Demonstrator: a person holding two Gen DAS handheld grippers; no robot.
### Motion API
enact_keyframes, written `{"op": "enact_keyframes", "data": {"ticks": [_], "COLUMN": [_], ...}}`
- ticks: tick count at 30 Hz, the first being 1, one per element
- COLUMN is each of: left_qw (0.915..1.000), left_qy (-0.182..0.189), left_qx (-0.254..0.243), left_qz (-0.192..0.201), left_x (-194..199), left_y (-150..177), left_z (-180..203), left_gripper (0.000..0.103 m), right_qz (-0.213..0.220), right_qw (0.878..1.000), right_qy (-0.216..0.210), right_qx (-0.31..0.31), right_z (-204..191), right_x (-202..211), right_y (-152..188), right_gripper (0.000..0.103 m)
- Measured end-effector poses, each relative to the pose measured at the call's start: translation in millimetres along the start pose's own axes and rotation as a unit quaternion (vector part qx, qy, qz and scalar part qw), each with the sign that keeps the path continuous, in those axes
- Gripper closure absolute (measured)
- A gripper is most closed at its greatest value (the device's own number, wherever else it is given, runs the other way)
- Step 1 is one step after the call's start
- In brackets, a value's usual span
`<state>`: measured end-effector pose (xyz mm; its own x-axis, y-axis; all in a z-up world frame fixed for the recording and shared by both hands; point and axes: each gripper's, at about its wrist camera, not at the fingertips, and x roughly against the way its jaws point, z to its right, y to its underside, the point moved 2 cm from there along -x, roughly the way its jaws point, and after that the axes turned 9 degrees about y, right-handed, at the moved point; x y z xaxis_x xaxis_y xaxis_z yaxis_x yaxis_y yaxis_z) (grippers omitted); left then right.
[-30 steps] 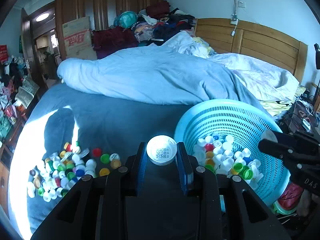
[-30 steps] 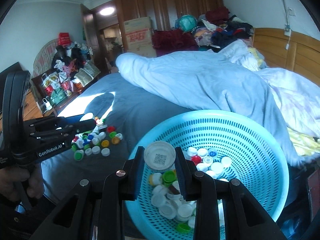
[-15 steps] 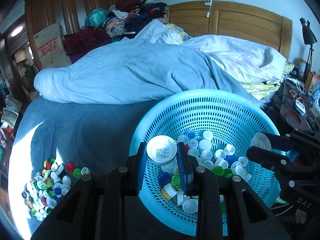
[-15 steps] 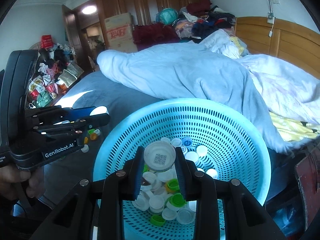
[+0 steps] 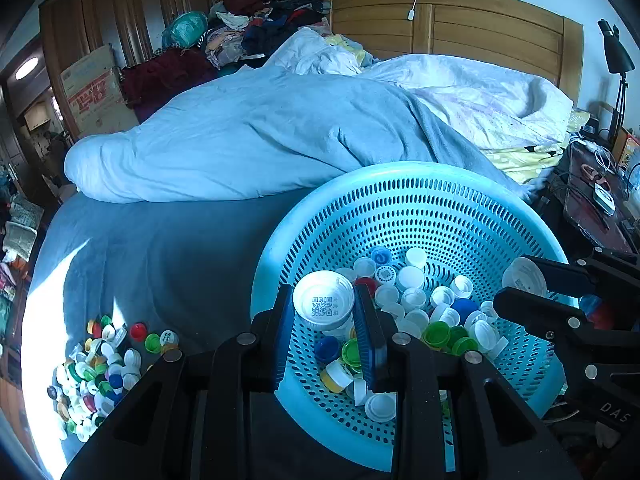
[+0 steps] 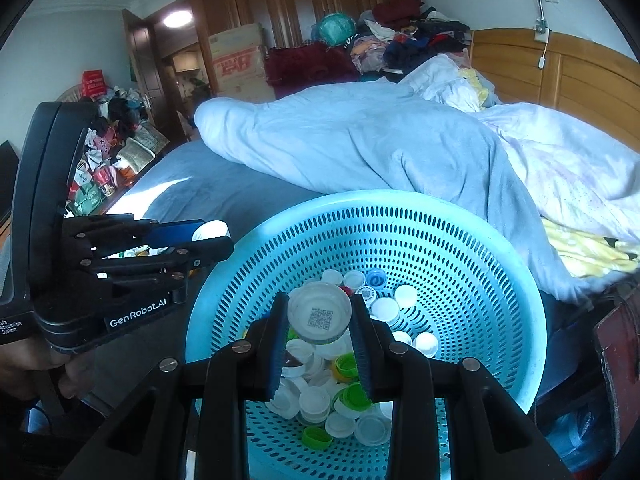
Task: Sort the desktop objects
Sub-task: 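Lower both caps into the blue basket and open both tools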
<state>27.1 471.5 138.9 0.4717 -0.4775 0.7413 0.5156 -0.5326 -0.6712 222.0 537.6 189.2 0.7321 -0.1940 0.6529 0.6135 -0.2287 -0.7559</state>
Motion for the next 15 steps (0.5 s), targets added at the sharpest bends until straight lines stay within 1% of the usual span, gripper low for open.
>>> {"op": "enact_keyframes", "data": {"ticks": [9,10,11,12,13,15], "left_qw": [1.0,0.9999,0.9999,0.9999,1.0,0.9999], "left_qy": [0.006,0.008,0.008,0.006,0.004,0.006], "left_qx": [0.002,0.002,0.003,0.005,0.006,0.007], "left_qz": [-0.004,-0.008,-0.01,-0.009,-0.007,-0.005], "left_x": [-4.8,-6.3,-6.9,-7.0,-6.6,-4.6], "left_y": [-0.1,0.4,1.3,2.3,2.9,3.9], "left_z": [-0.5,-0.8,-1.1,-1.6,-1.7,-2.6], "left_gripper": [0.078,0.075,0.068,0.063,0.057,0.056], "right_qz": [-0.002,0.001,0.003,0.004,0.007,0.008], "right_qw": [1.0,1.0,1.0,1.0,1.0,1.0], "right_qy": [0.003,0.005,0.006,0.007,0.009,0.011], "right_qx": [-0.003,-0.005,-0.008,-0.009,-0.009,-0.007], "right_z": [1.5,2.8,3.6,3.9,4.0,3.7], "right_x": [-1.8,-1.3,-0.3,0.4,1.7,3.0], "right_y": [0.4,0.2,-0.2,-0.6,-0.8,-1.2], "right_gripper": [0.07,0.07,0.066,0.058,0.055,0.054]}}
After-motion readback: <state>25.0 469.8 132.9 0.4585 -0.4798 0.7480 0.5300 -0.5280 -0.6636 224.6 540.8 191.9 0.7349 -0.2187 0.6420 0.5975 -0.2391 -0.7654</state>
